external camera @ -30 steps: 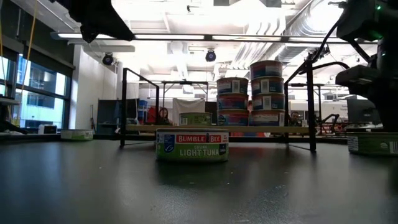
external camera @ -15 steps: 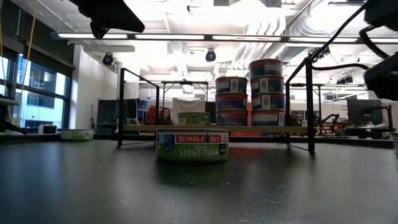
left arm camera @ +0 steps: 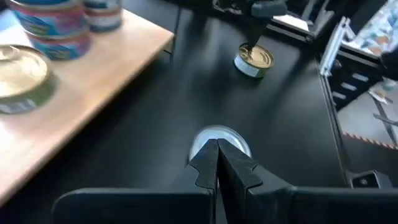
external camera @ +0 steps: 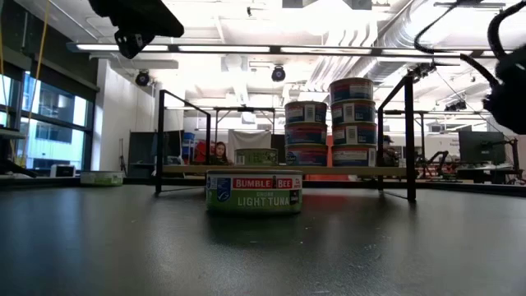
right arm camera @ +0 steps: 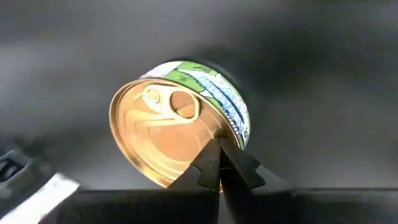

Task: Stack canned seafood by type on shelf
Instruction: Stack the green tuna can on top of the other green tuna can on the shelf

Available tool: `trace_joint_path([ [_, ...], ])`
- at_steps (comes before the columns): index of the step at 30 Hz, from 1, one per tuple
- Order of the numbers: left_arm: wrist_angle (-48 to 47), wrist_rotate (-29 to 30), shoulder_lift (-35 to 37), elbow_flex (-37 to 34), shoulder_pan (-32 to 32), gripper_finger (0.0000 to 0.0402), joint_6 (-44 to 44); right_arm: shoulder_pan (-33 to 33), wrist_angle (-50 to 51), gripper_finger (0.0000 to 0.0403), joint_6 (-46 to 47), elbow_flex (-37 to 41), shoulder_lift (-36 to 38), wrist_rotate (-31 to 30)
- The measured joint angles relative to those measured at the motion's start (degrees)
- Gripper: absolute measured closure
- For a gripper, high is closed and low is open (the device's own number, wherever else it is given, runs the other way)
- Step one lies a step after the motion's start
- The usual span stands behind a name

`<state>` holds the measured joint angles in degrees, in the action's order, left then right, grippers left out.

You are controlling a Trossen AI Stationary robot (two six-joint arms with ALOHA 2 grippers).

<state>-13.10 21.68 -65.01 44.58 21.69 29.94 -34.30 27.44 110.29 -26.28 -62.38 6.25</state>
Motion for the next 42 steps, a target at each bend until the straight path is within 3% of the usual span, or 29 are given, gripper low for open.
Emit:
trace_joint_path([
  [4, 3.9, 0.2, -3.9, 0.0, 2.0, 0.0401, 1.9, 0.0, -13.2, 0.0403, -3.8, -0.2, -7.8, 0.0],
  [10, 19.2, 0.4, -13.8, 0.0, 4.2, 0.0401, 2.5, 0.4, -33.4, 0.0403, -8.1, -1.3, -21.1, -0.1],
  [15, 32.8, -0.7, -24.1, 0.0, 4.8, 0.0402, 2.5, 1.8, -34.2, 0.0403, -16.3, -7.6, -28.4, -0.2],
  [19, 39.1, -5.0, -31.7, 0.4, 4.3, 0.0401, 2.5, 3.4, -33.1, 0.0403, -22.3, -12.2, -31.3, -0.4],
  [23, 37.9, -7.4, -37.7, 2.3, 4.2, 0.0401, 1.9, 4.8, -30.5, 0.0403, -25.2, -15.0, -31.4, -2.8],
  [28, 36.5, -2.8, -41.9, 2.7, 3.8, 0.0401, 1.1, 5.2, -26.0, 0.0403, -29.6, -17.5, -31.2, -3.4],
  [32, 31.7, 1.2, -41.2, 2.9, 2.6, 0.0402, 1.4, 4.9, -24.7, 0.0403, -30.9, -18.7, -31.2, -3.2],
  [38, 20.4, 2.4, -38.5, 3.1, 1.1, 0.0402, -0.5, 4.6, -24.9, 0.0403, -31.3, -20.0, -31.2, -3.3],
  [42, 10.2, 3.6, -35.6, 3.0, 0.6, 0.0402, -4.0, 5.0, -25.3, 0.0403, -34.7, -21.7, -31.2, -6.8],
])
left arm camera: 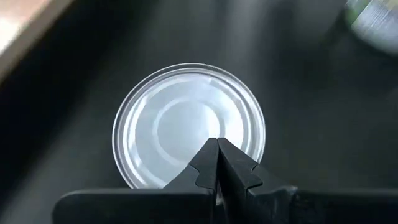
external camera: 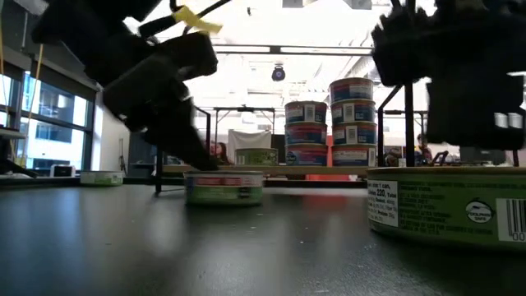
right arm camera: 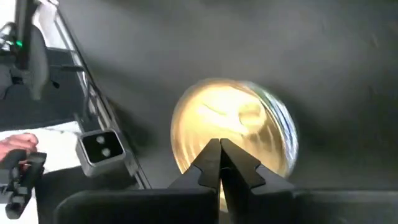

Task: Stack canned seafood by type on shelf
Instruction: Stack the green tuna can on top of the other green tuna can on the shelf

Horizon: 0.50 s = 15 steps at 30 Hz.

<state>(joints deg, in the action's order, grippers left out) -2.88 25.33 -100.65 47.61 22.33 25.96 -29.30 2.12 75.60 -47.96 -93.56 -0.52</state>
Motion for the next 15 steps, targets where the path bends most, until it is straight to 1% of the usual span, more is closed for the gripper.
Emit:
trace_joint_path([
  [6, -16.0, 5.2, 7.5, -0.6, -1.3, 0.0402, -5.2, 2.2, -0.1, 0.0403, -8.3, -3.1, 0.1, -5.7],
  [9, -19.6, 6.4, 12.6, -0.5, -2.2, 0.0402, -5.2, 3.9, -0.2, 0.0403, -13.6, -4.8, 0.1, -7.7],
  [12, -19.0, 6.7, 17.3, -1.5, -1.7, 0.0402, -3.7, 5.0, 0.4, 0.0403, -18.7, -7.1, 0.1, -8.0],
  [13, -17.1, 6.7, 18.6, -2.3, -1.2, 0.0402, -2.3, 5.1, 1.1, 0.0403, -20.1, -8.0, 0.1, -8.0],
  [15, -10.3, 6.7, 20.9, -4.1, -0.1, 0.0402, 0.6, 4.8, 4.6, 0.0403, -21.8, -10.2, 0.2, -6.6],
])
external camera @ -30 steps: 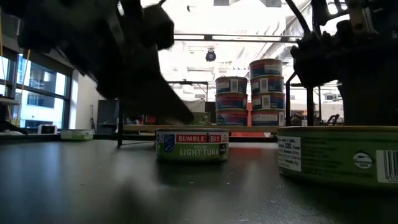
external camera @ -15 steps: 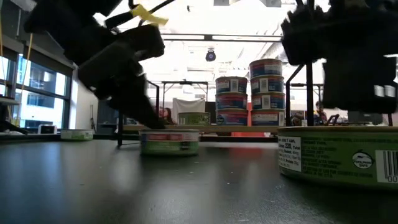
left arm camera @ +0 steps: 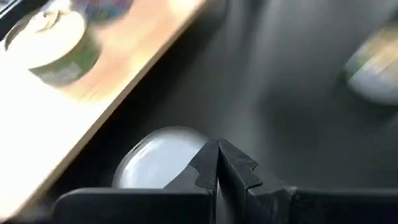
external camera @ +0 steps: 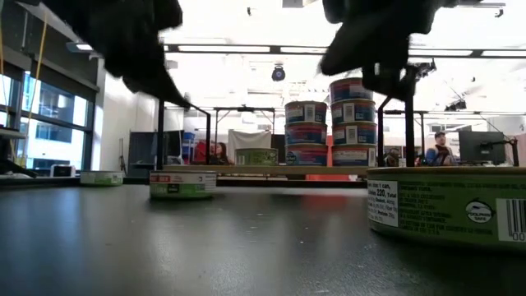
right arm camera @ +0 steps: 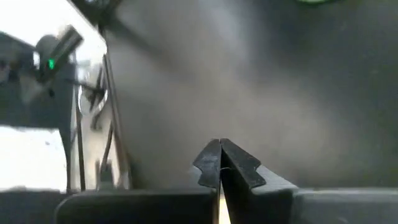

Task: Stack canned seafood by type on shelf
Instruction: Stack the green tuna can on top of the other green tuna can on the shelf

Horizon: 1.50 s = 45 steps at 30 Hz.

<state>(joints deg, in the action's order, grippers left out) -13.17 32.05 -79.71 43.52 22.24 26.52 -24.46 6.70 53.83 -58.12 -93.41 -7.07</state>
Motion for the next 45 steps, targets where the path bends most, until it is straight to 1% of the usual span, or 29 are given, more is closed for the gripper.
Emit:
trace_joint_path([
  [2, 8.2, 0.1, 0.6, -1.9, 1.3, 0.0401, 2.0, -0.9, 6.1, 0.0403, -0.3, -2.2, 0.0, 1.5],
  [4, 17.6, 0.1, -0.8, -3.5, 2.7, 0.0401, 2.5, -2.5, 12.5, 0.0403, -0.4, -4.2, 0.0, 1.8],
  [6, 25.3, -0.1, -3.9, -3.6, 4.0, 0.0401, 0.2, -4.6, 18.6, 0.0403, 0.1, -5.9, 0.0, 2.1],
  [7, 27.6, -0.4, -5.9, -3.0, 4.5, 0.0401, -1.3, -5.9, 21.4, 0.0403, 0.9, -6.4, 0.1, 2.8],
  [8, 28.9, -0.9, -8.3, -1.9, 4.8, 0.0401, -2.3, -7.3, 23.5, 0.0403, 1.9, -6.6, 0.1, 3.2],
  [11, 29.4, -5.5, -16.3, 3.6, 4.5, 0.0401, -5.2, -11.6, 28.2, 0.0403, 6.8, -6.6, 0.1, 5.3],
  [15, 29.8, -13.1, -26.1, 13.1, 3.5, 0.0401, -13.8, -16.7, 33.8, 0.0403, 13.8, -6.7, 0.1, 5.1],
  [17, 29.7, -15.6, -29.9, 17.0, 3.1, 0.0401, -16.3, -18.3, 35.5, 0.0403, 16.1, -6.7, 0.0, 4.5],
  [21, 30.0, -20.9, -34.6, 22.0, 2.1, 0.0402, -17.2, -19.4, 35.8, 0.0403, 18.4, -6.7, -1.3, 4.2],
  [23, 30.1, -23.6, -35.9, 23.1, 1.8, 0.0401, -17.2, -19.4, 34.7, 0.0403, 18.3, -6.7, -2.7, 4.2],
  [25, 30.8, -25.0, -36.7, 23.1, 1.7, 0.0401, -17.2, -18.7, 33.4, 0.0403, 18.6, -6.7, -4.9, 4.2],
  [28, 31.5, -25.4, -36.8, 23.1, 1.8, 0.0401, -17.2, -17.2, 29.9, 0.0403, 19.9, -6.7, -8.6, 3.6],
  [31, 32.9, -25.6, -36.9, 22.9, 1.8, 0.0401, -16.2, -16.1, 24.6, 0.0403, 17.4, -6.7, -11.6, 2.7],
  [34, 33.0, -25.6, -37.3, 22.9, 1.8, 0.0402, -16.2, -15.1, 23.3, 0.0403, 16.8, -6.7, -13.5, 2.7],
  [38, 33.9, -25.6, -38.3, 22.9, 1.8, 0.0401, -15.5, -14.4, 23.2, 0.0403, 16.6, -6.7, -13.5, 2.1],
  [42, 37.2, -25.6, -40.8, 22.9, 1.8, 0.0401, -14.2, -14.0, 22.0, 0.0403, 15.6, -6.7, -13.3, 1.6],
  [45, 37.3, -25.6, -42.0, 23.4, 1.8, 0.0401, -14.1, -14.0, 21.1, 0.0403, 15.3, -6.7, -13.3, 1.6],
])
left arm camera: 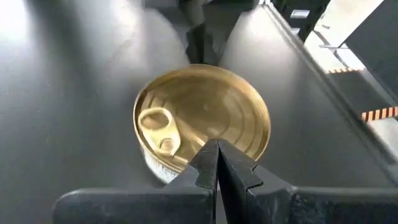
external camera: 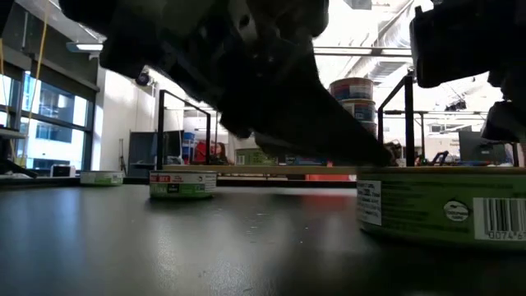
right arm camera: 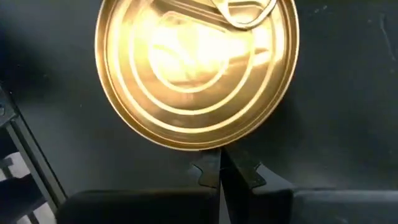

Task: Stack canned seafood by type on shelf
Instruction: Stack the green tuna can on top of the other green tuna can on the shelf

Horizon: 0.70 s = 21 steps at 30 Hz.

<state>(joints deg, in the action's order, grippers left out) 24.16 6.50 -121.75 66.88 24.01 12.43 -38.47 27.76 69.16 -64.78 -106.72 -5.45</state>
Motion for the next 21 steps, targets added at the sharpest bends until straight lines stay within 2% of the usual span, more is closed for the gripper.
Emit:
trace_joint_path([
  [3, 0.2, 0.1, -1.0, 0.1, 0.0, 0.0402, -0.1, 0.0, -2.4, 0.0403, -0.4, 0.0, 0.0, 0.1],
  [8, -5.0, 0.2, -0.3, 0.2, -0.1, 0.0402, -1.0, 0.2, -4.3, 0.0403, -1.4, -0.9, 0.4, 0.0],
  [15, -14.0, -0.5, 2.2, 0.1, -2.2, 0.0402, -5.0, 1.2, -4.2, 0.0403, -6.8, -5.0, 1.3, -3.0],
  [21, -19.7, -0.5, 5.9, -2.8, -5.5, 0.0401, -7.4, 3.7, -3.6, 0.0403, -13.6, -8.0, 1.2, -4.9],
])
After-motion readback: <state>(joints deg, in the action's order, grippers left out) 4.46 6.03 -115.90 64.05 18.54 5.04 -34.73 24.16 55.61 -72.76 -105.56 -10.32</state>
